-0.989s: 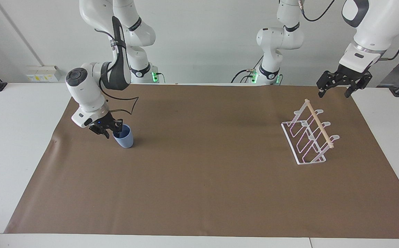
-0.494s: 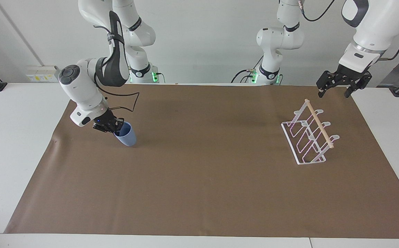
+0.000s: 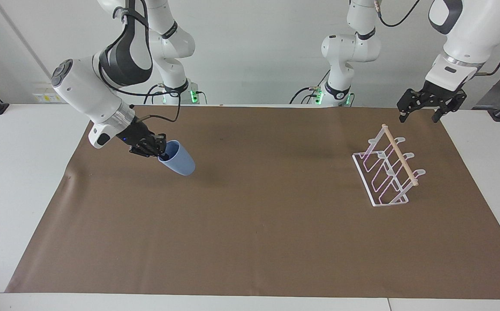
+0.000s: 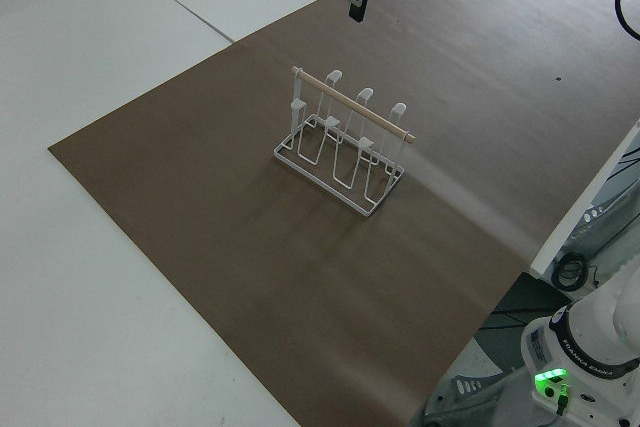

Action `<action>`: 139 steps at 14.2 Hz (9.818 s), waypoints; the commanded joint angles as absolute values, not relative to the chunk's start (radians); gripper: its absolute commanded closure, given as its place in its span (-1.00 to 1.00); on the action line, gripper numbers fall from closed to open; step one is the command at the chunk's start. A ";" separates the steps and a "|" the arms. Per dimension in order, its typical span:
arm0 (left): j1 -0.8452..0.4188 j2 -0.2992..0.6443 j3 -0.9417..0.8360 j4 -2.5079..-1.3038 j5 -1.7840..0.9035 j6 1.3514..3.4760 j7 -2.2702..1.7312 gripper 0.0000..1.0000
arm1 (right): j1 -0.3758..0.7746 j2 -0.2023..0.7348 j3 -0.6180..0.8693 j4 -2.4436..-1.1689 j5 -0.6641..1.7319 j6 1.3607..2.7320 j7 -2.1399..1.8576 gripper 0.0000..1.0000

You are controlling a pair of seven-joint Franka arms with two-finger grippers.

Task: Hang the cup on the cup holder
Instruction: 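Lift the cup with the right gripper while the left gripper approaches, then open the left gripper and close it around the cup's base, then carry the cup with the left gripper while the right gripper withdraws, then lower the cup with the left gripper onto the rack's top hook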

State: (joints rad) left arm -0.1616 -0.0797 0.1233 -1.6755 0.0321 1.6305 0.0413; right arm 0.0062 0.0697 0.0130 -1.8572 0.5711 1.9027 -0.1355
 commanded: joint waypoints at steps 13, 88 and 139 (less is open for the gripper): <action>-0.192 -0.273 0.107 -2.098 -0.553 2.005 -0.374 -1.00 | 0.066 -0.017 0.095 -2.095 1.498 1.847 -0.209 1.00; -0.508 -0.225 -0.083 -2.250 -0.956 2.772 -1.091 1.00 | 0.229 0.001 0.091 -2.122 1.458 2.106 -0.209 -1.00; 0.021 -0.129 -0.075 -2.200 0.551 2.665 -0.916 1.00 | -0.064 -0.094 0.075 -1.675 -0.043 1.589 0.178 -1.00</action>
State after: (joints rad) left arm 0.0094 -0.1089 -0.0710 -2.1710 0.5259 2.6404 -0.9210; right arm -0.0544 -0.0801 0.0728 -1.6625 -0.0519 1.5891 0.1654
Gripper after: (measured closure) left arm 0.304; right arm 0.000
